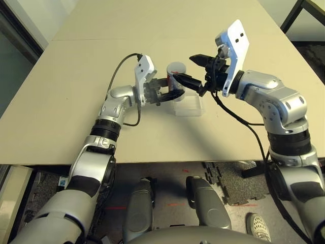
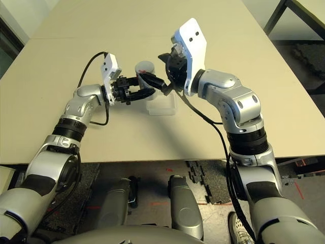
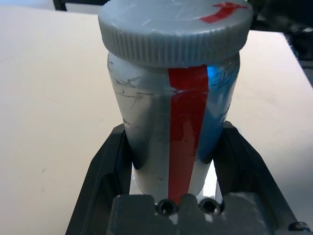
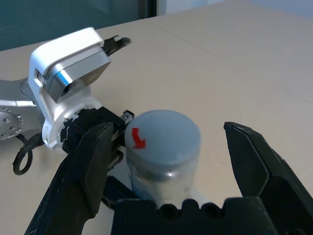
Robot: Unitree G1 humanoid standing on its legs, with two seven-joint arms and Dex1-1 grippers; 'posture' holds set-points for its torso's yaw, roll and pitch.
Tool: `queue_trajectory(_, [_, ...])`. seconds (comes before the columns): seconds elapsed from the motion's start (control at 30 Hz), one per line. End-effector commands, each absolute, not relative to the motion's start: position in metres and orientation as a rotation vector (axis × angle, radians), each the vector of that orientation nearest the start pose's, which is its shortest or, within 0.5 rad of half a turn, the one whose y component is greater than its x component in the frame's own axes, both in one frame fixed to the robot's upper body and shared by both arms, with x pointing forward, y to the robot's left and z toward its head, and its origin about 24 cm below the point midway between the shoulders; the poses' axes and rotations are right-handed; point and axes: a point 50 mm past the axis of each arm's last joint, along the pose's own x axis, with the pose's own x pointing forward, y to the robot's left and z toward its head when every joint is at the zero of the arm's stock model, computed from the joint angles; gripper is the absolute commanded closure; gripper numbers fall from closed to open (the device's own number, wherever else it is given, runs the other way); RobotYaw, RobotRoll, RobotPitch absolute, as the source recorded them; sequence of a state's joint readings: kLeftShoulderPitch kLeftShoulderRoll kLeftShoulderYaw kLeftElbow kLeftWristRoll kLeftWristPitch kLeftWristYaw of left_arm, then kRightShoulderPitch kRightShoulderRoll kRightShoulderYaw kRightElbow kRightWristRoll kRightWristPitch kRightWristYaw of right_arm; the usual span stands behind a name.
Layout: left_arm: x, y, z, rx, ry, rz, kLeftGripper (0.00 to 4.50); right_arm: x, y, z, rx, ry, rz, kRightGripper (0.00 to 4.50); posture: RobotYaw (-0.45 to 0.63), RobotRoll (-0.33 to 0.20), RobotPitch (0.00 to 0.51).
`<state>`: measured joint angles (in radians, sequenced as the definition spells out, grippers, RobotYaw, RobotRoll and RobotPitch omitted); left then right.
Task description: Pour the medicine from the bottle into the box.
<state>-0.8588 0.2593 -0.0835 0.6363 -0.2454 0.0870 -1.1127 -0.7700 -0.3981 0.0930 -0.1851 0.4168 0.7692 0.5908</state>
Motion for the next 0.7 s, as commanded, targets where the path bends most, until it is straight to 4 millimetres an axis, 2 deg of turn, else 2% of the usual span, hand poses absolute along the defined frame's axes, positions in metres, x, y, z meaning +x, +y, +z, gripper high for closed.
queue_trajectory(0.03, [0.361, 0.098, 0.162, 0.157, -0.057, -1.269, 1.97, 0.314, -0.099, 0.229, -0.194, -0.052, 0.935, 0.00, -0.19, 0.000, 0.154])
queue_trajectory(0.1, [0.360, 0.097, 0.163, 0.157, -0.058, -1.273, 1.97, 0.314, -0.099, 0.228, -0.196, -0.049, 0.942, 0.38, -0.18, 0.000, 0.154])
queue_trajectory(0.27, [0.360, 0.096, 0.165, 0.158, -0.059, -1.280, 1.97, 0.313, -0.097, 0.229, -0.202, -0.060, 0.956, 1.93, -0.18, 0.000, 0.154])
queue_trajectory(0.47, [0.358, 0.096, 0.164, 0.161, -0.054, -1.294, 1.97, 0.312, -0.097, 0.232, -0.206, -0.076, 0.976, 1.93, -0.19, 0.000, 0.153])
queue_trajectory(0.7, [0.349, 0.091, 0.180, 0.192, -0.089, -1.390, 1.97, 0.315, -0.108, 0.250, -0.202, -0.146, 1.203, 1.93, -0.19, 0.000, 0.153])
